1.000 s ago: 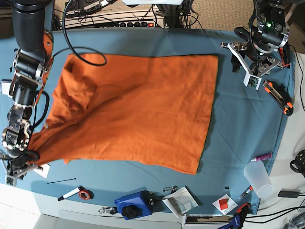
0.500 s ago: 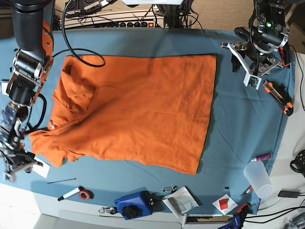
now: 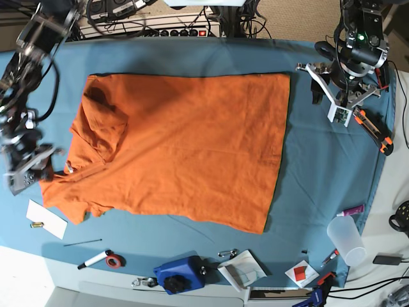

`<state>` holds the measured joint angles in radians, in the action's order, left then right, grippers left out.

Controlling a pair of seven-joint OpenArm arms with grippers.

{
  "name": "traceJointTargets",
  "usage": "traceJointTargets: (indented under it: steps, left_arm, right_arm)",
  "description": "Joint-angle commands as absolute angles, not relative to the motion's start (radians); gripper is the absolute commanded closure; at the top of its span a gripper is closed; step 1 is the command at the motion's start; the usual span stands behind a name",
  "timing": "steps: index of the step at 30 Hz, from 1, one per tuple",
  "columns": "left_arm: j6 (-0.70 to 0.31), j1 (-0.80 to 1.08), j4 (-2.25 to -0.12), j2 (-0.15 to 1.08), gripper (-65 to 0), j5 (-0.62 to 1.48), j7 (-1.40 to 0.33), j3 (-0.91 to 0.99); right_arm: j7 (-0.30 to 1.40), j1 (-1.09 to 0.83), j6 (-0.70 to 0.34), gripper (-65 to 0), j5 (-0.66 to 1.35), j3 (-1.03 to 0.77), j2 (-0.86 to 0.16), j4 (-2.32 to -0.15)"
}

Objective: Layout the t-shirt on the table in an organized manner, then fold the t-shirt properly
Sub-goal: 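Release the hem and grasp the collar area with the right gripper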

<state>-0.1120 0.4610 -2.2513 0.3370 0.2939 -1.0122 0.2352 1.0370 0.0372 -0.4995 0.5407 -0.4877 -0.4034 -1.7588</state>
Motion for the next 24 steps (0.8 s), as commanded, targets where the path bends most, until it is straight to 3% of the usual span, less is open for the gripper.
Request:
traceJointTargets:
  steps: [1, 8, 19, 24]
  left_arm:
    - [-0.112, 0.459, -2.268, 0.346, -28.4, 0.292, -0.998, 0.238]
    - [-0.112, 0.46, -2.268, 0.346, -28.4, 0.291, -1.031, 0.238]
    - [-0.112, 0.459, -2.268, 0.346, -28.4, 0.292, -1.031, 0.238]
    - [-0.112, 0.453, -2.267, 0.346, -28.4, 0.291, -1.031, 0.238]
  right_arm:
    - [1.019, 0.014, -0.519, -18.7, 0.553, -0.491, -0.404, -1.798]
    - [0.996, -0.181, -0.583, -18.7, 0.512, -0.49, -0.31, -1.838]
    - [0.995, -0.272, -0.568, -18.7, 0.424, -0.456, -0.308, -1.837]
    - [0.964, -0.283, -0.478, -18.7, 0.318, -0.358, -0.308, -1.837]
